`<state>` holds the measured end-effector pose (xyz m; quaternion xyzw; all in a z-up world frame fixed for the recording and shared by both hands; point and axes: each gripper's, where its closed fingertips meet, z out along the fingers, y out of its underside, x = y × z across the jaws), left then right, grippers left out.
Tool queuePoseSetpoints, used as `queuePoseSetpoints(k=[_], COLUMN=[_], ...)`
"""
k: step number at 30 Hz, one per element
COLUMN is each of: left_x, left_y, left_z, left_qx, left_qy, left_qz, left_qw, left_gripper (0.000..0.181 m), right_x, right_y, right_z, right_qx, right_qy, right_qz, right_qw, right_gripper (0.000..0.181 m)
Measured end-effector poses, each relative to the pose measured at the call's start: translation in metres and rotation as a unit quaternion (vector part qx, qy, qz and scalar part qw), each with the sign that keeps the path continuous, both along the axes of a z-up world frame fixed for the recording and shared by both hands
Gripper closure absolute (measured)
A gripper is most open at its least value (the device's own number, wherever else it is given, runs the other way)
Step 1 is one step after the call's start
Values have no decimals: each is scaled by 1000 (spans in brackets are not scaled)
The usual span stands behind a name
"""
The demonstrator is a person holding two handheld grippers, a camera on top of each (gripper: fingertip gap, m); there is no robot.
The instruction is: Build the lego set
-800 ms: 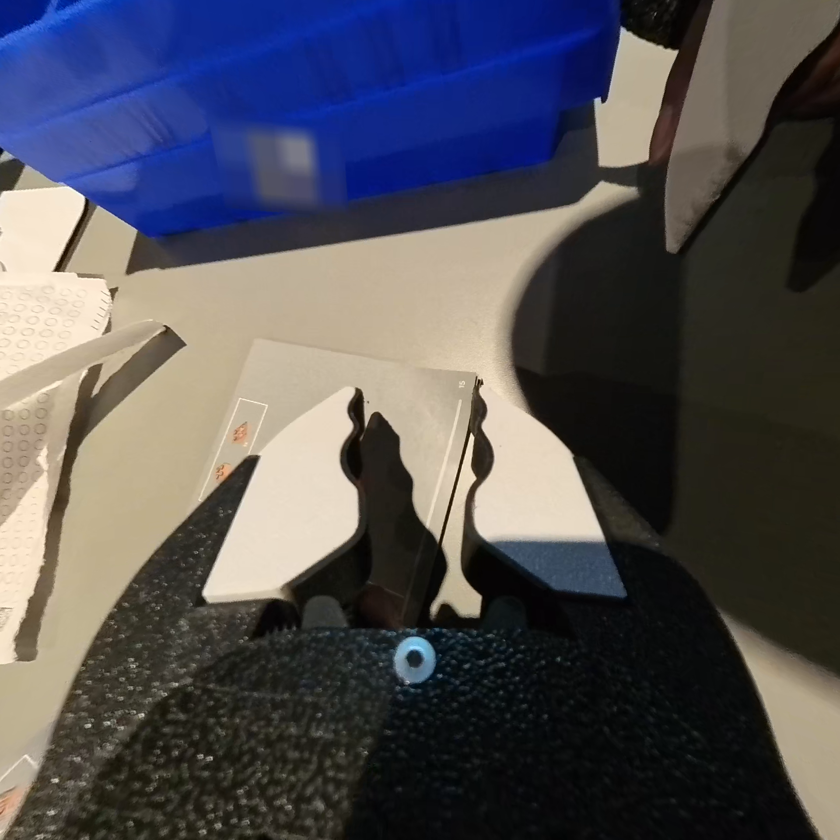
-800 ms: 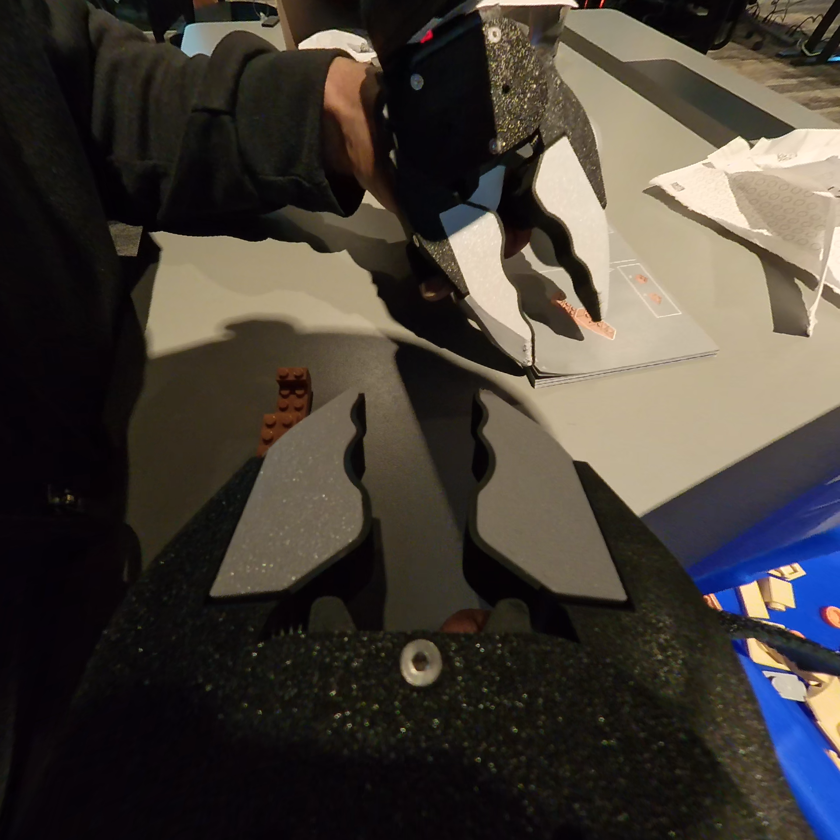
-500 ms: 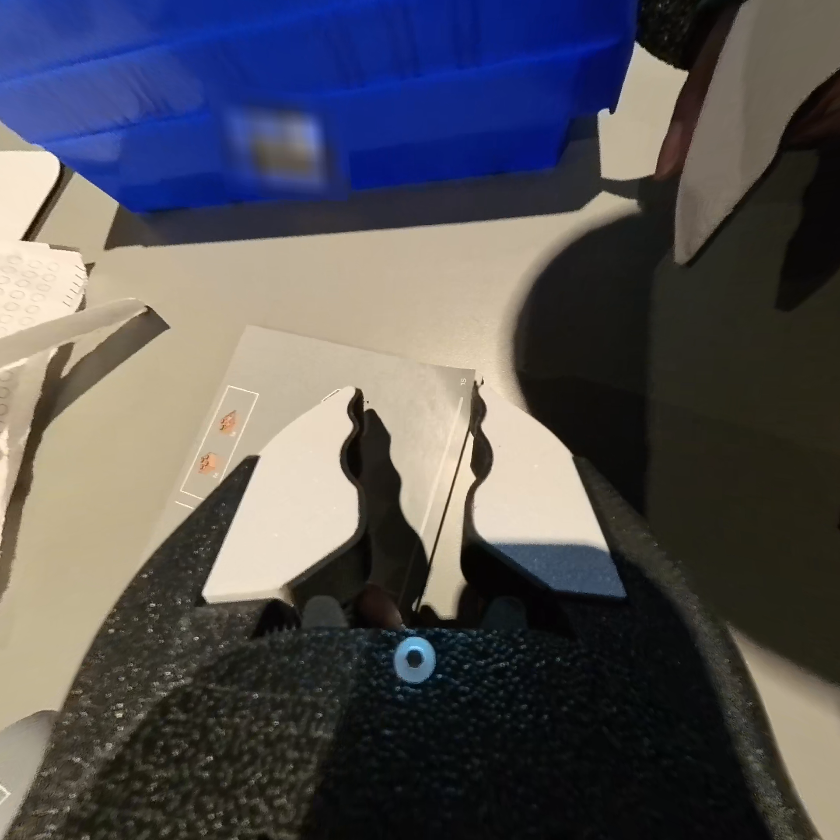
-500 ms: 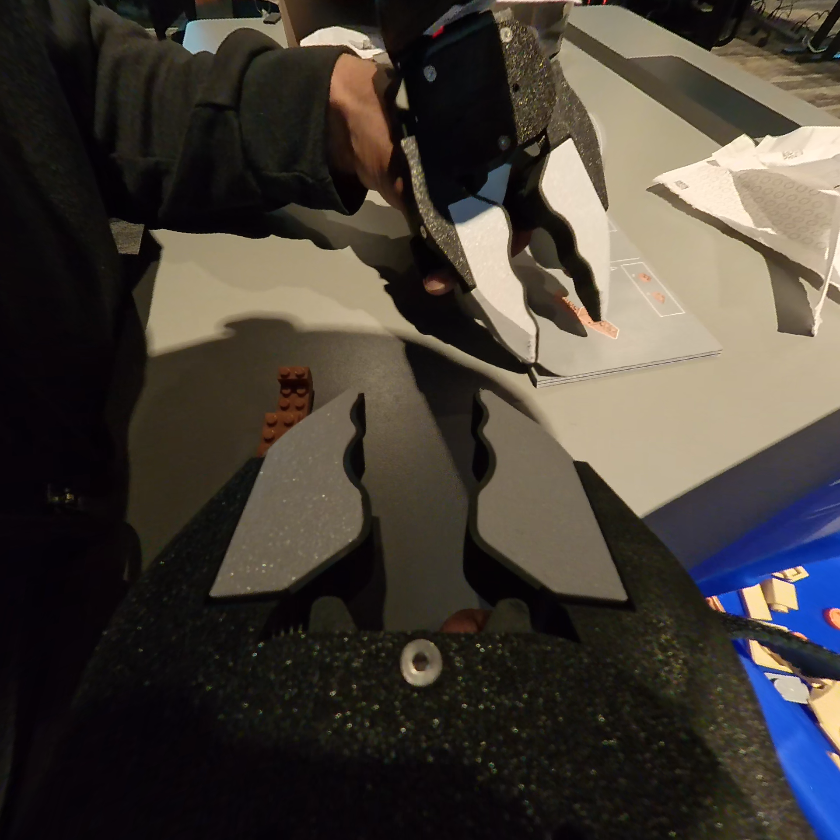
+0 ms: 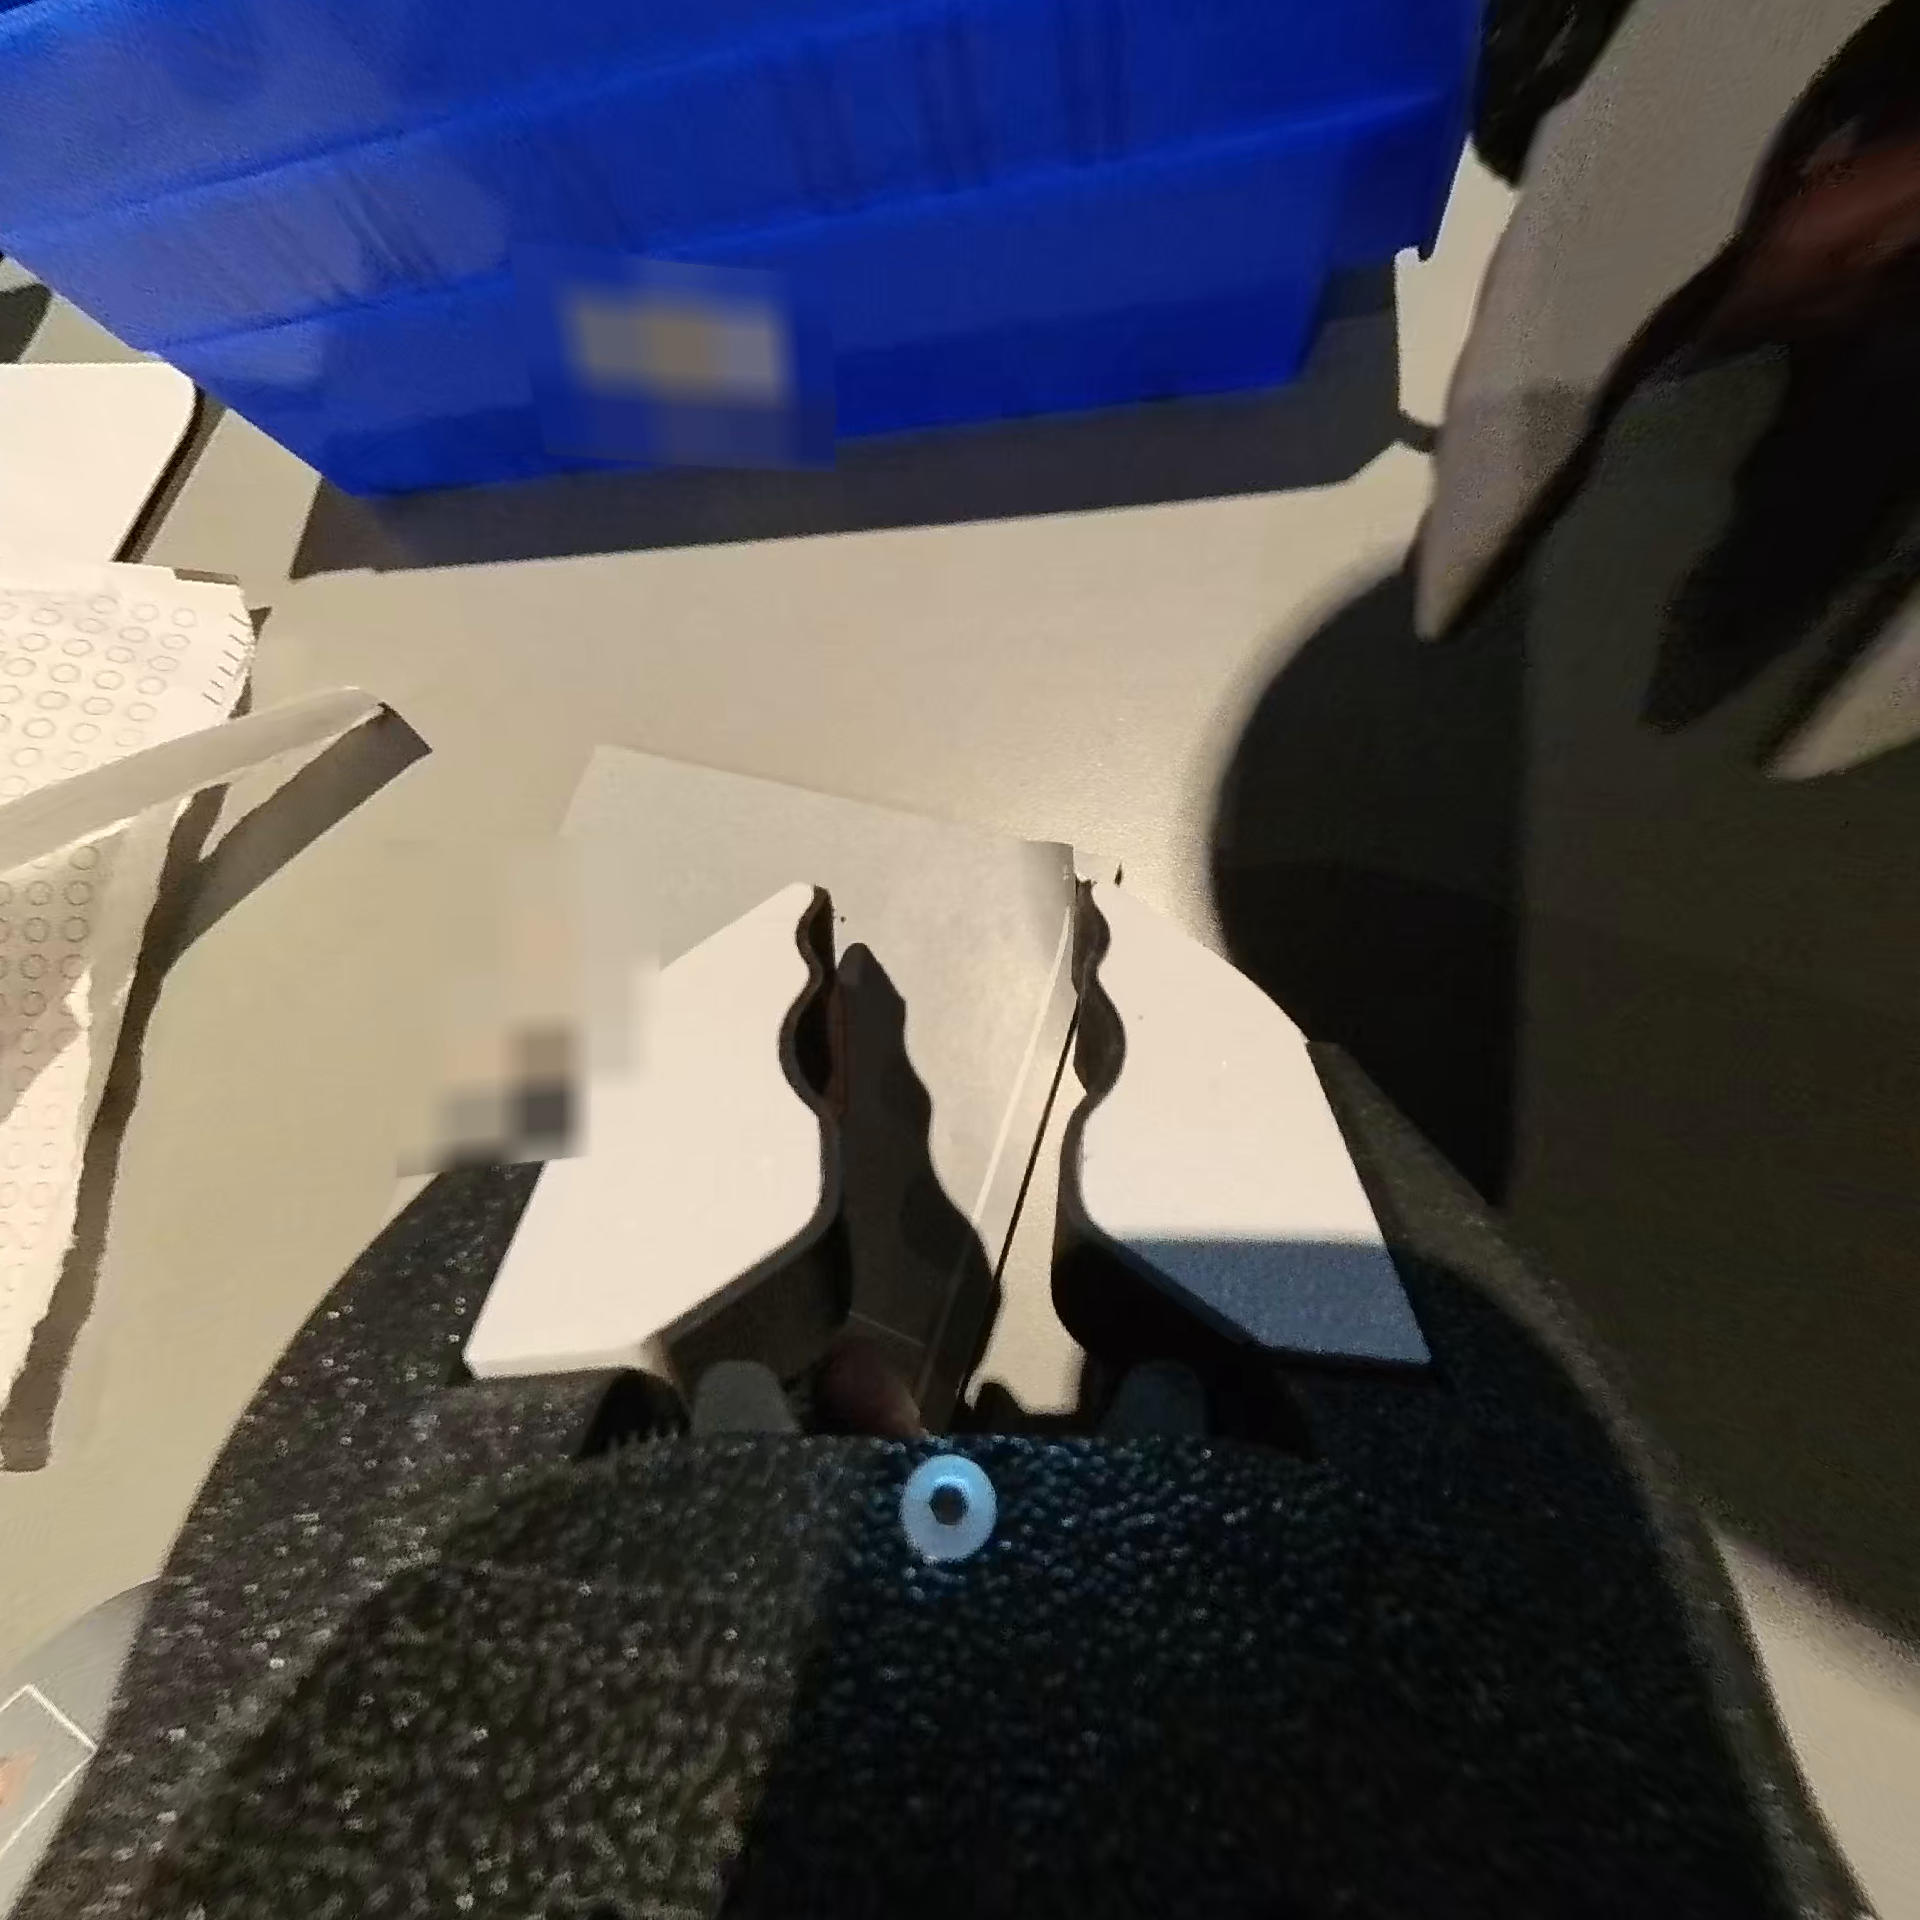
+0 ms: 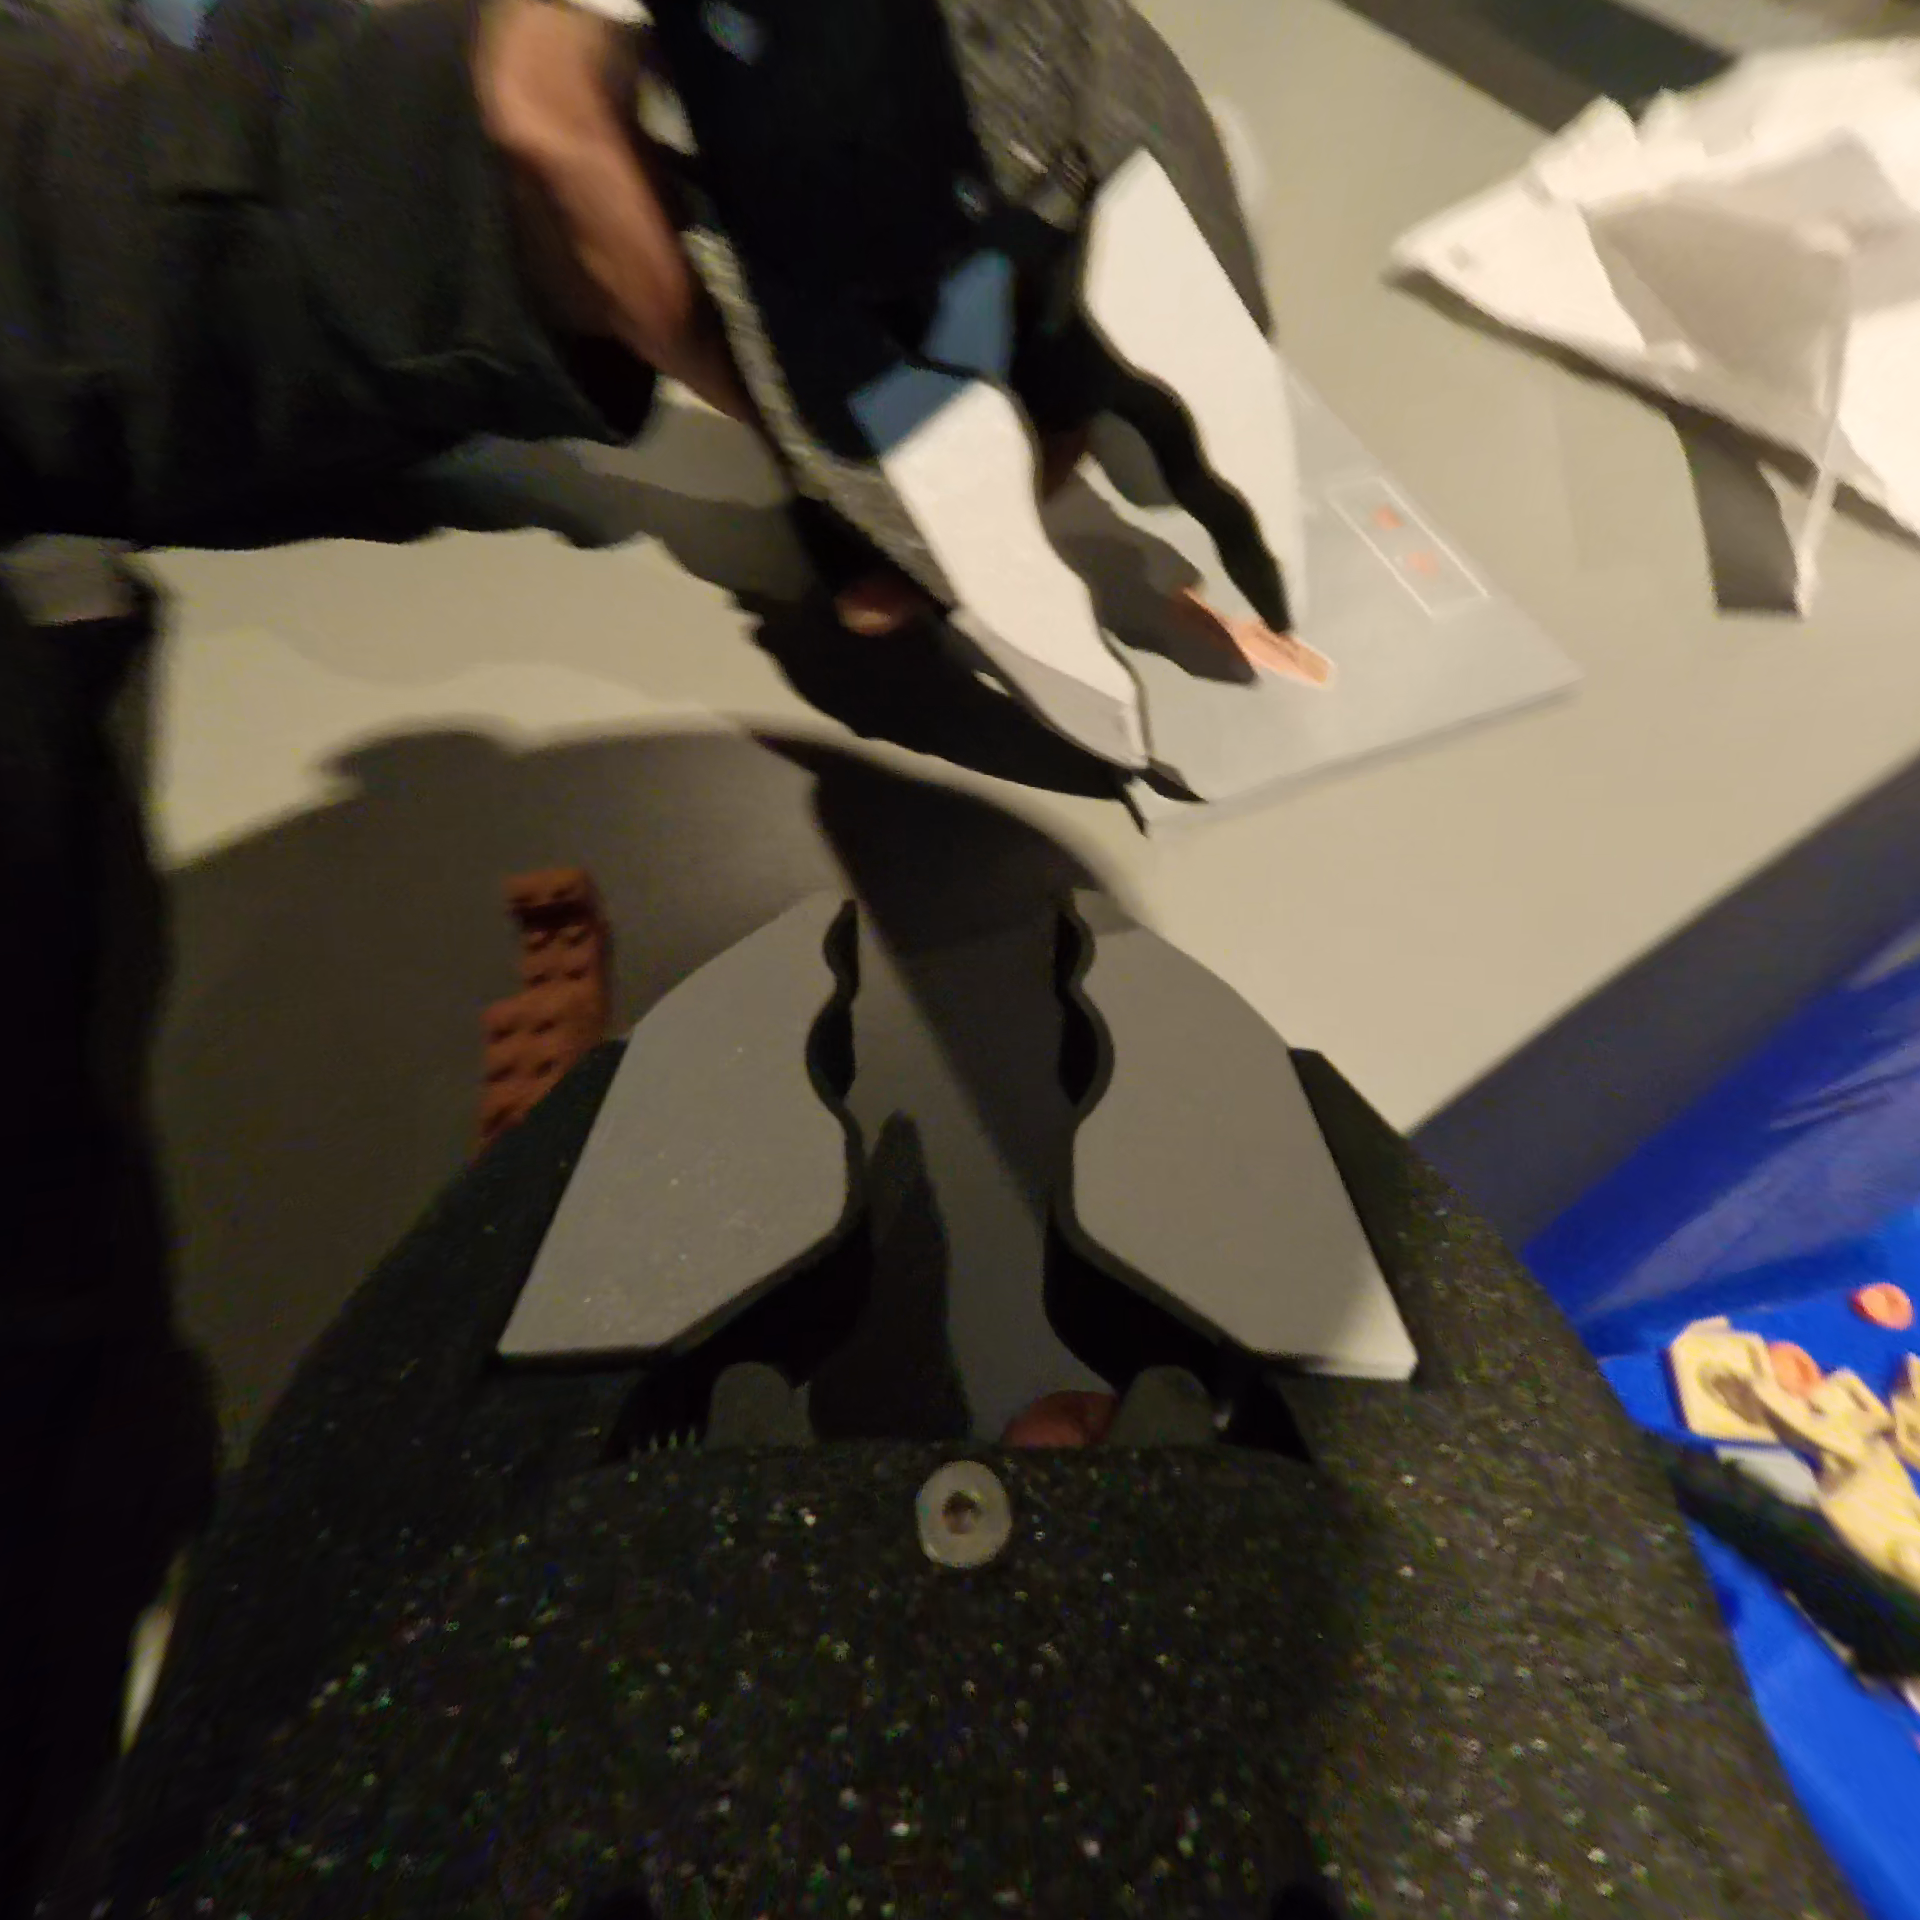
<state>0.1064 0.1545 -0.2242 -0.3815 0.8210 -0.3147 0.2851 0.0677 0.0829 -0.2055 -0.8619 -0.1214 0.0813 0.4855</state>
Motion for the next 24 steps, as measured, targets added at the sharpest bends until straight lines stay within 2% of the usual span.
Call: queuePoseSetpoints(k=[4,8,15,24], left_x=[0,0,0,-1], left_y=[0,1,2,2], left_z=[0,1,2,2], left_qx=[4,10,4,3], left_qy=[-2,-6,-8,-7], left_qz=[0,1,5,3], left_qw=[1000,1000,1000,1000], left_gripper=[138,138,138,138], right_x=[5,9,21,38], right_y=[12,22,36,47], right_z=[-8,-15,-20,-20], right_qx=[-43,-63,-76,-70], right_qy=[-6,-55,-66,-157], right_qz=[-69,-114,-148,-181], right_qw=[997,990,984,968], right_gripper=[149,149,159,159])
